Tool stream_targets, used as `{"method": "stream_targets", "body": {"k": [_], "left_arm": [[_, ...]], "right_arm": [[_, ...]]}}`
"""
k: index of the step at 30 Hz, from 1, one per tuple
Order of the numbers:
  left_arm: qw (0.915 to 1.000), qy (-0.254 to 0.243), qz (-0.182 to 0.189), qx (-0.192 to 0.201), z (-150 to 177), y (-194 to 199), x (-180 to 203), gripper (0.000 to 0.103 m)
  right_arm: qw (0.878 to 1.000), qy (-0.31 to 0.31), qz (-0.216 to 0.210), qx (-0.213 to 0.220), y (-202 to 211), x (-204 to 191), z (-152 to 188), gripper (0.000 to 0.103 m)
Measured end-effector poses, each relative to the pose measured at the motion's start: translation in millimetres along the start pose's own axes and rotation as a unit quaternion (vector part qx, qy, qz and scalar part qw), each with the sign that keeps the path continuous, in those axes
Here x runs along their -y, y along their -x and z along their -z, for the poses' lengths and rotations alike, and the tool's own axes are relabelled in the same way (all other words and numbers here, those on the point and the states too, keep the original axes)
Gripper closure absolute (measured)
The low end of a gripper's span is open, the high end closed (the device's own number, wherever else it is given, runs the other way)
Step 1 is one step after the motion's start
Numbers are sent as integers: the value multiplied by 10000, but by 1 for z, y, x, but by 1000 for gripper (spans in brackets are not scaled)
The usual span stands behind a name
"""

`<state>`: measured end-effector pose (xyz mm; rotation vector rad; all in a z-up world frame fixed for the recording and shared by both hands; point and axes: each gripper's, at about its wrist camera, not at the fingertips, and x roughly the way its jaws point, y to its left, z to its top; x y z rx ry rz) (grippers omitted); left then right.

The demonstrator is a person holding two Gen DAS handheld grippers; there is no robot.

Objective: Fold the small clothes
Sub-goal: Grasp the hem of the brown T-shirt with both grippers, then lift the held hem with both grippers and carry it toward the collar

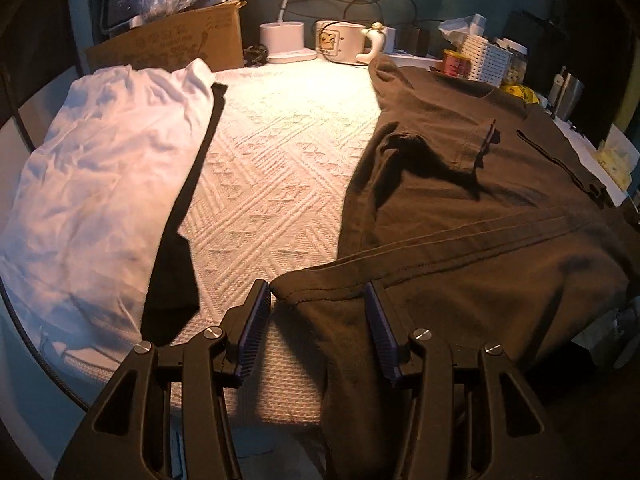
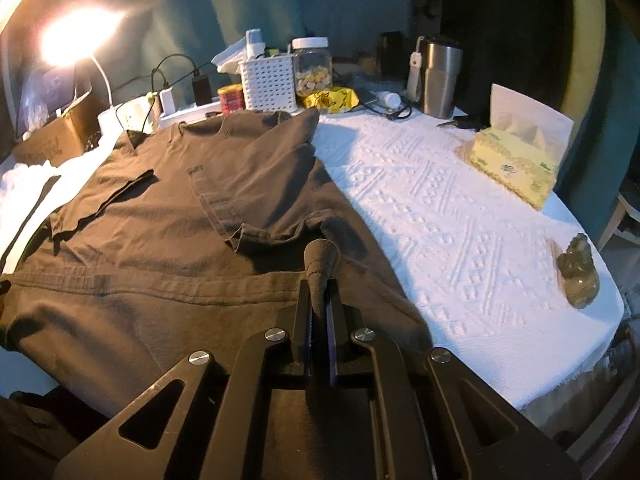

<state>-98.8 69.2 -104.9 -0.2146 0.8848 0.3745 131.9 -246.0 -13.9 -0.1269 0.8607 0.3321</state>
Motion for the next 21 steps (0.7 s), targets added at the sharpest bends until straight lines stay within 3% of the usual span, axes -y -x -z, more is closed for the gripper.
{"method": "stream_targets", "body": {"k": [2,3,4,6,11,21], "left_arm": [[9997,-233,48,9,1,1,9,67],[9994,-335,127,-3,0,1,12,80],[9991,-384,157,-13,-1,2,15,87],[9987,-453,236,42,-2,5,22,91],[9969,-597,356,358,-11,24,31,93],[9931,-661,129,956,-35,52,32,93]], "right_arm": [[10000,-34,-19,32,3,3,0,97],[10000,-44,-25,47,5,3,0,97],[10000,-56,-40,65,6,4,0,97],[9999,-72,-50,103,9,5,0,97],[9995,-154,-86,247,20,8,-2,97],[9973,-320,-115,644,46,20,-10,97]]}}
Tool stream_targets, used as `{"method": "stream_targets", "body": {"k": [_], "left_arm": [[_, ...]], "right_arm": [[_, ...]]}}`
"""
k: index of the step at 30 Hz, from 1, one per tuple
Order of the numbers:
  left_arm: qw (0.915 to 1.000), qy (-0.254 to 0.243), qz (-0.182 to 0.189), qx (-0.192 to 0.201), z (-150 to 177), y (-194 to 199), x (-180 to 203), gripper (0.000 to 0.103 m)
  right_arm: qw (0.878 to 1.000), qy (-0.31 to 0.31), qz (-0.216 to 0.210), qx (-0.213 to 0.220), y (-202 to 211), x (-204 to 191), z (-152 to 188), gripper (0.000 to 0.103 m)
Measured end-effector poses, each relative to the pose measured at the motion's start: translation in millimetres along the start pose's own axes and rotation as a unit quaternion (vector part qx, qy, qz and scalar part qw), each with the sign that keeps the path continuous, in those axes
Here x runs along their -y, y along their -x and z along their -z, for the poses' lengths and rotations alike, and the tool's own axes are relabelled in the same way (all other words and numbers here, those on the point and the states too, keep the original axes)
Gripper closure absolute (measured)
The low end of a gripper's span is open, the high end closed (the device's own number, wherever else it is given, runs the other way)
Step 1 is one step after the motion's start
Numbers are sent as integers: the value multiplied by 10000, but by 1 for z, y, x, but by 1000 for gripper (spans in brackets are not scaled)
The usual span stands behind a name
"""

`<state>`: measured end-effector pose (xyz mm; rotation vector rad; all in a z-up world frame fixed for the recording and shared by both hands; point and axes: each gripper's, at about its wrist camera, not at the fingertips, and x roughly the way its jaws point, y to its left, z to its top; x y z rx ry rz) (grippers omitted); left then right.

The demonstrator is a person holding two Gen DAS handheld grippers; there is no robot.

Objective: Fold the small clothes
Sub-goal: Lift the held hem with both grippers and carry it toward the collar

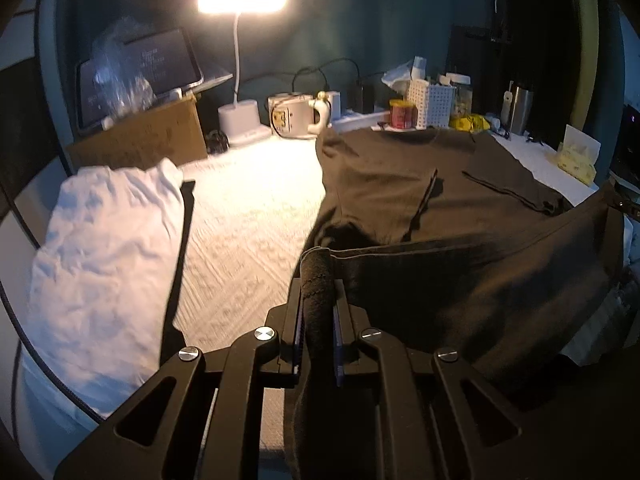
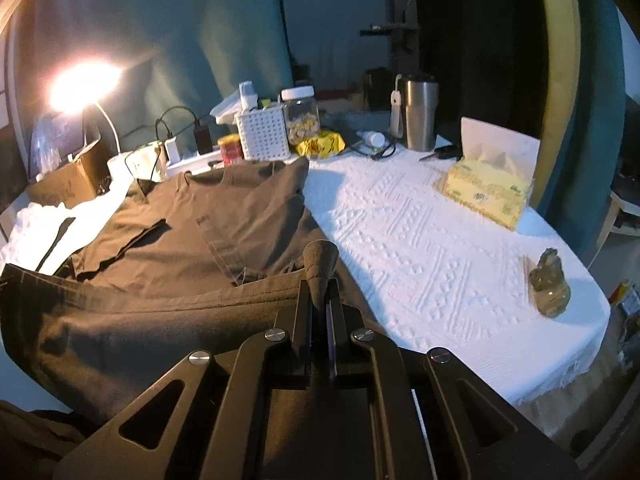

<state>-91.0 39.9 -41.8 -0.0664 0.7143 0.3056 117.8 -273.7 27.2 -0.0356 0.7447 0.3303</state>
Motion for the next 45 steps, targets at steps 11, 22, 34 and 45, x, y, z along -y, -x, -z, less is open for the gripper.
{"method": "stream_targets", "body": {"k": [11,22,34,45], "left_arm": [[9989,-106,-29,455,-38,-3,5,93],[9981,-51,-132,598,-72,-18,-2,93],[9971,-31,-71,761,-109,-36,-5,93],[9959,36,-51,903,-140,-52,-14,93]], "right_arm": [[9992,-135,-73,361,3,9,-20,97],[9989,-230,-26,406,-13,18,-43,97],[9986,-264,41,453,-27,21,-76,97],[9984,-234,68,502,-47,18,-108,97]]}}
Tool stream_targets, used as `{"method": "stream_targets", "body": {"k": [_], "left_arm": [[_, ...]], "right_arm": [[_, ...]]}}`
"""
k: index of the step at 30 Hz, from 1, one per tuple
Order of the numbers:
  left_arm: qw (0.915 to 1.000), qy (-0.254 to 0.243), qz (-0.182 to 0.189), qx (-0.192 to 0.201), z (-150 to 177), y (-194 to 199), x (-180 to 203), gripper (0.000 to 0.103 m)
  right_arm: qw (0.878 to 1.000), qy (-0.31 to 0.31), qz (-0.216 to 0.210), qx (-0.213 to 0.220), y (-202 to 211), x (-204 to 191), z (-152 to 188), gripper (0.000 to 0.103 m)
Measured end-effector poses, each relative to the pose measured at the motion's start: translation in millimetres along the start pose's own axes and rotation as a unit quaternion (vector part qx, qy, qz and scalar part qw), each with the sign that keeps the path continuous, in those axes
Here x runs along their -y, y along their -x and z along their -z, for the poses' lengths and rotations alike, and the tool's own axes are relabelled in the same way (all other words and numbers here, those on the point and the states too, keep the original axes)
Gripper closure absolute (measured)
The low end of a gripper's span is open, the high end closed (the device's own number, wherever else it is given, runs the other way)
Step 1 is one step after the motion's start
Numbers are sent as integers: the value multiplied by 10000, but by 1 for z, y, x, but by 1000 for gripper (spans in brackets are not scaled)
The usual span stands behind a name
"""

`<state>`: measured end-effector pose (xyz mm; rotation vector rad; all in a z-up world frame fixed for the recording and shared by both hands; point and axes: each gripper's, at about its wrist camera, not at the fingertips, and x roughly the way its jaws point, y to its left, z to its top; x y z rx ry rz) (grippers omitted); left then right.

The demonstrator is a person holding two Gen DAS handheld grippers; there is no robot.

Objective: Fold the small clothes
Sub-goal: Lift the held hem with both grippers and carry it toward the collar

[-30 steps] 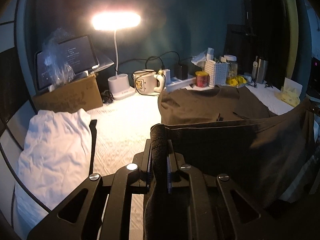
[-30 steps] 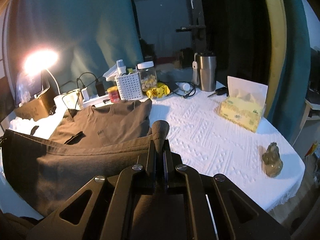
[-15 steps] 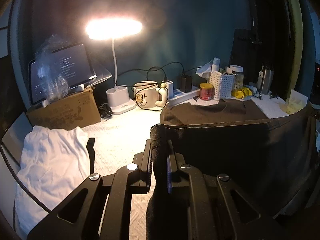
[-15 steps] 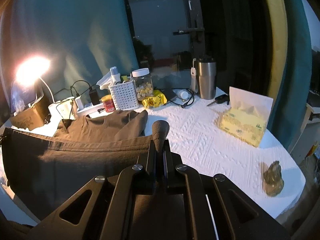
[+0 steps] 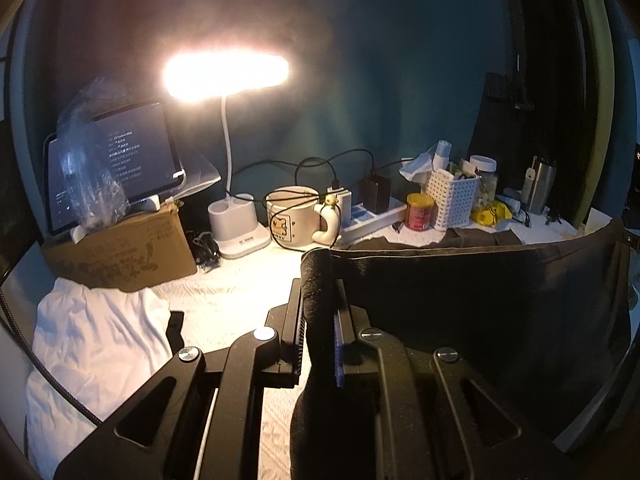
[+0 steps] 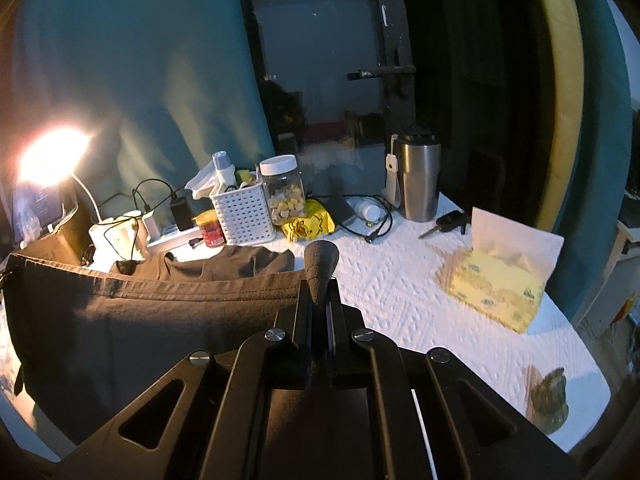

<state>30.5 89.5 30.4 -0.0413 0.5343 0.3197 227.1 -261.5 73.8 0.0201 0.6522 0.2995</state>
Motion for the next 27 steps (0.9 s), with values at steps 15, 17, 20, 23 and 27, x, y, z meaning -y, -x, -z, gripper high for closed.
{"method": "stream_targets", "body": {"k": [15,17,20,23,27], "left_arm": [[9998,-59,6,188,-35,-37,-5,93],[9997,-95,-6,223,-40,-43,-5,93],[9996,-117,-19,252,-46,-53,-7,93],[9995,-135,-25,277,-52,-63,-9,93],[9995,-132,-36,273,-59,-77,-11,93]], "right_arm": [[9999,136,-48,87,-43,-4,-37,97],[9998,174,-52,104,-50,-5,-41,97],[9996,226,-49,129,-59,-7,-48,97],[9995,267,-51,140,-69,-9,-55,97],[9994,312,-50,103,-85,-10,-62,97]]}}
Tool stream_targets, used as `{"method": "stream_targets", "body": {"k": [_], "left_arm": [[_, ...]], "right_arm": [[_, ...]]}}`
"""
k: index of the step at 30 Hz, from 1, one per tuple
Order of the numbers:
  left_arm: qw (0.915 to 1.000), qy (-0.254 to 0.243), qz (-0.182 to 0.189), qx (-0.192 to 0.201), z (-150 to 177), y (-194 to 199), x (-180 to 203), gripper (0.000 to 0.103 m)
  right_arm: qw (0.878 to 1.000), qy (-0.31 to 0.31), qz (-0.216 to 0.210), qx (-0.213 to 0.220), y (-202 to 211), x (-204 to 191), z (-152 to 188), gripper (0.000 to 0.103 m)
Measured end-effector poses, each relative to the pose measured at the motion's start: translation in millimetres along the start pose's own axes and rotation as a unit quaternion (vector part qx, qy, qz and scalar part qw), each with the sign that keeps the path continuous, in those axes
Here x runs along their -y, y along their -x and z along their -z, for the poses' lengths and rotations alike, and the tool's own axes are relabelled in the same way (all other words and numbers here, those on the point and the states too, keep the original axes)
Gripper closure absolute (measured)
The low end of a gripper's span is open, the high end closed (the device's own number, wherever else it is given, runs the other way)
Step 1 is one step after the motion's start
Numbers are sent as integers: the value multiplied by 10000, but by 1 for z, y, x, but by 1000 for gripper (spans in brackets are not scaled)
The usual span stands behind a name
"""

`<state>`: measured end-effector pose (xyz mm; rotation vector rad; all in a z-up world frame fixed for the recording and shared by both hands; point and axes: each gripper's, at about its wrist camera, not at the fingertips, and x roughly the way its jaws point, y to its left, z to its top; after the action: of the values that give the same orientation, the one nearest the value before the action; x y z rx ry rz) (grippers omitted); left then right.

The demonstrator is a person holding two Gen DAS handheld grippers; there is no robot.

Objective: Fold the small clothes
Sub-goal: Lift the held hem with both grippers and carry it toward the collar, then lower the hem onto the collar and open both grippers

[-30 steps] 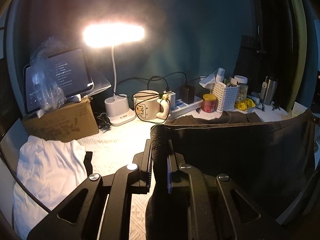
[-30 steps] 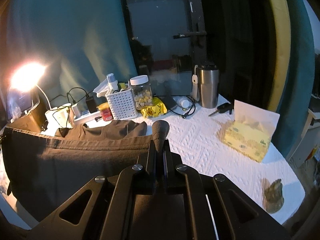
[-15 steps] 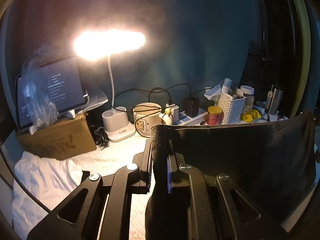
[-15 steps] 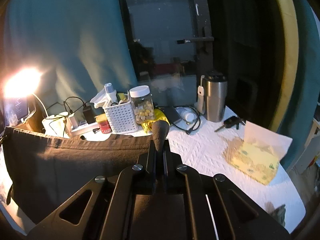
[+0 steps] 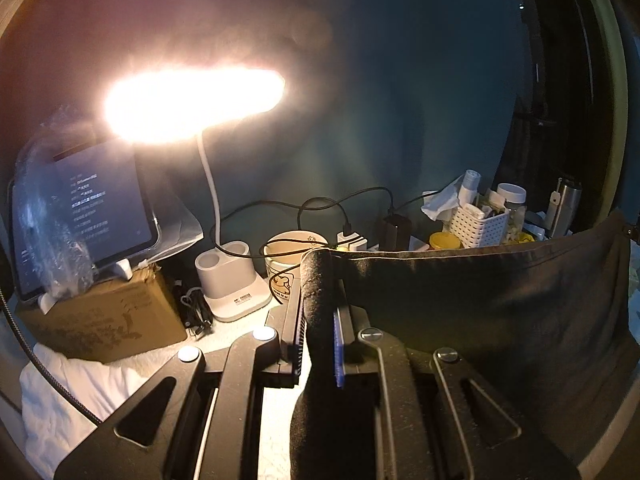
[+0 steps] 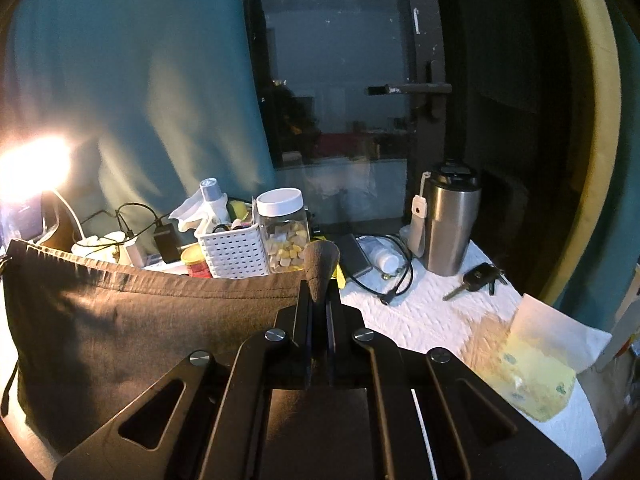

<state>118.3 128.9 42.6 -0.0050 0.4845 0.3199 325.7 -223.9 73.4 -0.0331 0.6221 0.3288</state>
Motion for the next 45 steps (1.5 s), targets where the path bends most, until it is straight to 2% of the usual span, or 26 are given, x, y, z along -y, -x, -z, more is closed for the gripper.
{"method": "stream_targets", "body": {"k": [6,13,23,30,42,45], "left_arm": [[9999,51,-85,22,-7,-20,-6,93],[9998,-141,-83,59,-17,-45,-3,93],[9984,-485,-270,-129,-19,-90,0,93],[9983,-403,-298,-285,-15,-122,-4,93],[9935,-379,-345,-1018,10,-175,-9,92],[9914,-317,-489,-1172,18,-183,-12,89]], "right_arm": [[9999,119,-16,-57,-20,-5,-11,97],[9994,326,7,-142,-48,-13,-24,97],[9979,498,87,-404,-102,-13,-28,97],[9961,586,115,-651,-139,-12,-27,97],[9930,646,187,-974,-186,-14,-6,97],[9926,618,200,-1027,-192,-12,0,97]]}}
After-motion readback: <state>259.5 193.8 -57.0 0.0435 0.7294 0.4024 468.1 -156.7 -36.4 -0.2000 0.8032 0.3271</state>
